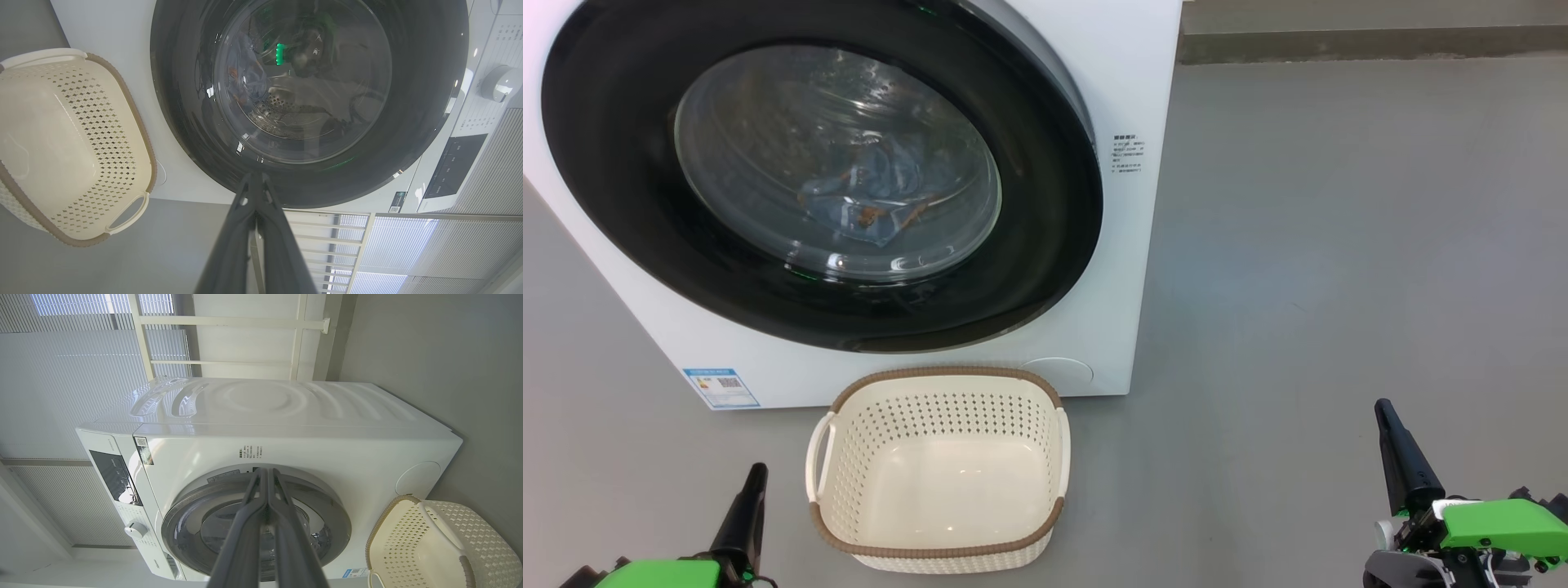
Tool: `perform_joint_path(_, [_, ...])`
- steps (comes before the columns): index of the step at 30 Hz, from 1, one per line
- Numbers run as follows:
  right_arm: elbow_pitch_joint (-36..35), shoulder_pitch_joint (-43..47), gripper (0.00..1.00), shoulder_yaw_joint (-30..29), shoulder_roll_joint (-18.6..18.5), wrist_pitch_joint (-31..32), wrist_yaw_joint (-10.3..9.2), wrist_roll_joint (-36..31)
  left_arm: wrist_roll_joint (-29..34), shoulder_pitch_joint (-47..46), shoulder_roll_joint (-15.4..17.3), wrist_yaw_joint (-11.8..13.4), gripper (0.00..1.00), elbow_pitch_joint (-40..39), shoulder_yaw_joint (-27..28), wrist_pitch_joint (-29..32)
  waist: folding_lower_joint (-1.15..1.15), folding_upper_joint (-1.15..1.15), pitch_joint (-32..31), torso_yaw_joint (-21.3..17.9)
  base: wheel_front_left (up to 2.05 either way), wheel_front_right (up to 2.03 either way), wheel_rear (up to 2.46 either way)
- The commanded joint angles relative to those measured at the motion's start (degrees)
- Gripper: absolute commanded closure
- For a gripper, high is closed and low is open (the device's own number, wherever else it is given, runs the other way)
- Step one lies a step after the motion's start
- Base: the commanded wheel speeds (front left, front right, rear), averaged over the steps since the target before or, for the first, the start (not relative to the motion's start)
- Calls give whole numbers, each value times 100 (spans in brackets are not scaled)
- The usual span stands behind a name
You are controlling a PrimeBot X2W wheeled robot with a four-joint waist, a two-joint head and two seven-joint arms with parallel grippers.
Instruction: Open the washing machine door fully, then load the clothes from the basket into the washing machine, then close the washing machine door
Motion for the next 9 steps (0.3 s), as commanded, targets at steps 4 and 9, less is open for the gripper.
perform_joint_path(4, [-173, -66, 100, 125, -17, 50, 9, 17, -44, -265, 72, -15, 100, -176, 196, 40, 0, 0, 0, 0, 0, 0, 0])
perform_joint_path(9, [-173, -66, 100, 125, -17, 50, 9, 17, -45, -265, 72, -15, 100, -176, 196, 40, 0, 0, 0, 0, 0, 0, 0])
